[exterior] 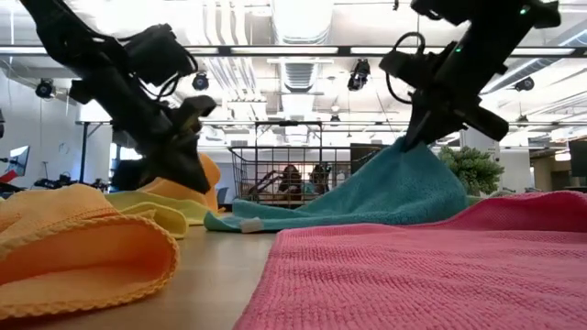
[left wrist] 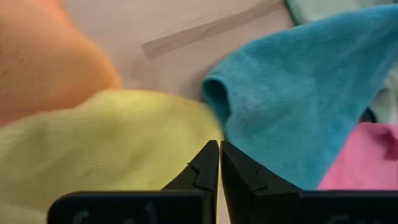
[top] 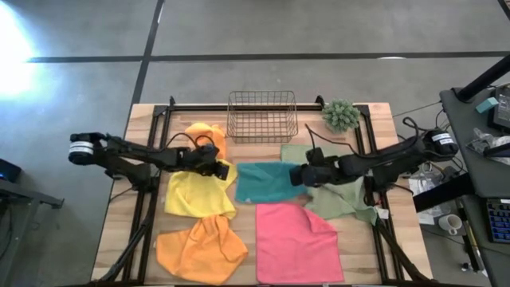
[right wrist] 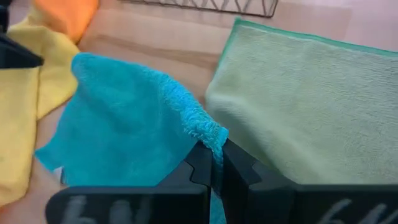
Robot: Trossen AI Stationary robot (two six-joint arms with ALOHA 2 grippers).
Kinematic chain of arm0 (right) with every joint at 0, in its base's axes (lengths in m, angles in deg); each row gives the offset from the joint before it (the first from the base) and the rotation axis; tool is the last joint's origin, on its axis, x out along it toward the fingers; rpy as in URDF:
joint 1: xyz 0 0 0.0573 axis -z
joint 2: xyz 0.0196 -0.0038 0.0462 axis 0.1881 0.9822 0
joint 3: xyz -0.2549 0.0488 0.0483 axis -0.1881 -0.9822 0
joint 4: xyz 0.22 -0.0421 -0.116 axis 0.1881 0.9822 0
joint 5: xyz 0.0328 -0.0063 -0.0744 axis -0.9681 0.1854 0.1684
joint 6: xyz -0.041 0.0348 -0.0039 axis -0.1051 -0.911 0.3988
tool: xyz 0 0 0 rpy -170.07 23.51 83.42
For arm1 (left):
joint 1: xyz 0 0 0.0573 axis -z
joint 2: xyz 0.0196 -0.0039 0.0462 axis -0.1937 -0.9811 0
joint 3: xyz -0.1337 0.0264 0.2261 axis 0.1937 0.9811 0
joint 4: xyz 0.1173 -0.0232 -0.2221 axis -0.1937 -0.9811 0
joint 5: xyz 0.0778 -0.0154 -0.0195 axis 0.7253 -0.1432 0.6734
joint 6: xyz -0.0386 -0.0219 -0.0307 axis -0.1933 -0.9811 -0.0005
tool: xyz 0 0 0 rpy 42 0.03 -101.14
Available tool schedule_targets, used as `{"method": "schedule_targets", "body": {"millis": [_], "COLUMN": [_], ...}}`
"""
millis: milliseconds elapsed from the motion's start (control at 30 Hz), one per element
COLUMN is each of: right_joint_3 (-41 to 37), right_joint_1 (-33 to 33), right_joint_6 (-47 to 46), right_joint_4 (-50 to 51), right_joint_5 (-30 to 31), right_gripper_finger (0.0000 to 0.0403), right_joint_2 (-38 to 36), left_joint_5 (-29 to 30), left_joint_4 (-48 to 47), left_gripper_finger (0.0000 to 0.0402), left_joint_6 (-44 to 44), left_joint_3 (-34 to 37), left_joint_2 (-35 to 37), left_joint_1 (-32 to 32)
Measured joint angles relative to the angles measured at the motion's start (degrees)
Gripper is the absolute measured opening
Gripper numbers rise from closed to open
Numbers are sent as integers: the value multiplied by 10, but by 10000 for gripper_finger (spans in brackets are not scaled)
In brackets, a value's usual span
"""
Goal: Fold microfiber towels
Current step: Fold the blue microfiber cloth
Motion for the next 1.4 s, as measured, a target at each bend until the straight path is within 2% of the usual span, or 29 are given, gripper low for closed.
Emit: {"method": "schedule_targets", "body": {"millis": [67, 233, 300, 400, 467, 633, 867, 1033, 1233, 1400], "right_joint_3": [0, 0, 1, 1, 1, 1, 1, 1, 1, 1], "right_joint_1": [11, 32, 37, 41, 44, 59, 66, 66, 64, 58], "right_joint_6": [3, 12, 15, 16, 26, 35, 67, 115, 176, 234], "right_joint_4": [3, -3, -13, -19, -19, -23, -20, -26, -62, -175], "right_joint_5": [-9, -37, -41, -42, -47, -75, -76, -75, -81, -154], "right_gripper_finger": [8, 8, 9, 9, 12, 48, 114, 142, 145, 132], "right_joint_2": [3, 17, 23, 26, 25, 10, -30, -79, -126, -86], "left_joint_5": [0, -27, -30, -33, -60, -99, -99, -98, -86, -82], "left_joint_4": [16, 132, 133, 130, 147, 205, 191, 167, 62, 42], "left_gripper_finger": [1, 1, 1, 0, 0, 0, 0, 0, 0, 0], "left_joint_6": [7, 117, 134, 143, 150, 171, 195, 194, 221, 227], "left_joint_3": [-5, -12, -14, -14, -14, -41, -80, -99, -130, -131], "left_joint_2": [2, 33, 28, -8, -37, -109, -190, -227, -231, -220], "left_joint_1": [0, 0, -4, -6, -5, -8, -32, -40, -41, -41]}}
